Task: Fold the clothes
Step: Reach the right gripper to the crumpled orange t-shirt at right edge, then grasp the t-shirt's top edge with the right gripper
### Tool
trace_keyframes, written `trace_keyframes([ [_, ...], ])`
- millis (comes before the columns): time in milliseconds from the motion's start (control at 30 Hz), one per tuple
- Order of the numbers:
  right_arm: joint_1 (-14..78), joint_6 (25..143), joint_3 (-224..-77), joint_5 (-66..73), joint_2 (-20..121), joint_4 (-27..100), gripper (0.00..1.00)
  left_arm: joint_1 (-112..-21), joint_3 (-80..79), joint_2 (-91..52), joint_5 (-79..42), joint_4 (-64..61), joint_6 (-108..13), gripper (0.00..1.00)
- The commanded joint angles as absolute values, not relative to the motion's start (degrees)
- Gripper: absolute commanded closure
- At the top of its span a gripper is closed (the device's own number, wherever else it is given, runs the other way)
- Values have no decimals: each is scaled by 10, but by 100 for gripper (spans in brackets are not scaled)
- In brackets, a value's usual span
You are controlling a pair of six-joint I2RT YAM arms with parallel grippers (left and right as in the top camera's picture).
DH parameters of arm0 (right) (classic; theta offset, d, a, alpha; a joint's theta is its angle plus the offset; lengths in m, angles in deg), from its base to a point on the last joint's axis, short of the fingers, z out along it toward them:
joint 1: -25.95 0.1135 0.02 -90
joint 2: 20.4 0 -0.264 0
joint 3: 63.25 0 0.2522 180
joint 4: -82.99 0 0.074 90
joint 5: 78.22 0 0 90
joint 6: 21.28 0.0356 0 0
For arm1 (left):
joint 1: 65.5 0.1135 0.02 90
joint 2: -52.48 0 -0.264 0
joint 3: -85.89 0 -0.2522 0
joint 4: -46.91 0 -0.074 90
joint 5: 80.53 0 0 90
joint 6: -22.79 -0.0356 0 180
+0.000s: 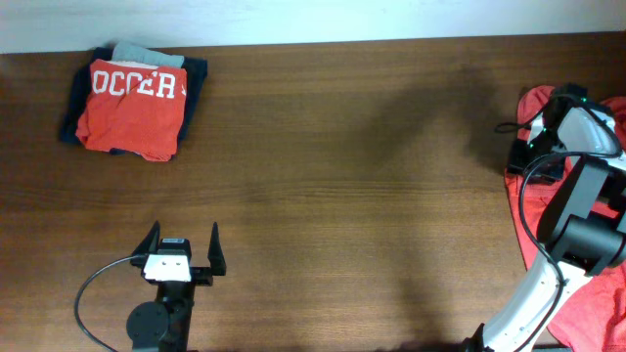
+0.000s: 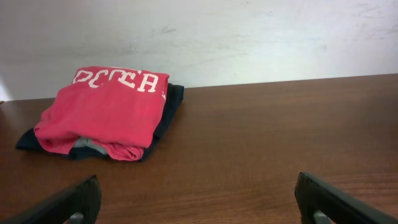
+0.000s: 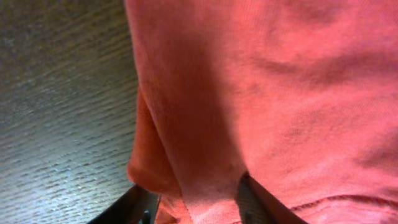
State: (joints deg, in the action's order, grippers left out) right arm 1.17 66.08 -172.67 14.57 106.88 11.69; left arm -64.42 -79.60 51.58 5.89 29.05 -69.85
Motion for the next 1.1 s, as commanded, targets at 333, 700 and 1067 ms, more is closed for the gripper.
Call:
trace_keyframes([
  [333, 11, 659, -1740, 155, 1066, 99, 52, -647, -798, 519, 63, 288, -709, 1],
  [700, 11, 655, -1768, 155, 1066, 64, 45, -647, -798, 519, 63, 288, -709, 1],
  [1067, -15, 655, -1745, 152, 1066, 98, 47, -647, -798, 519, 63, 288, -709, 1],
])
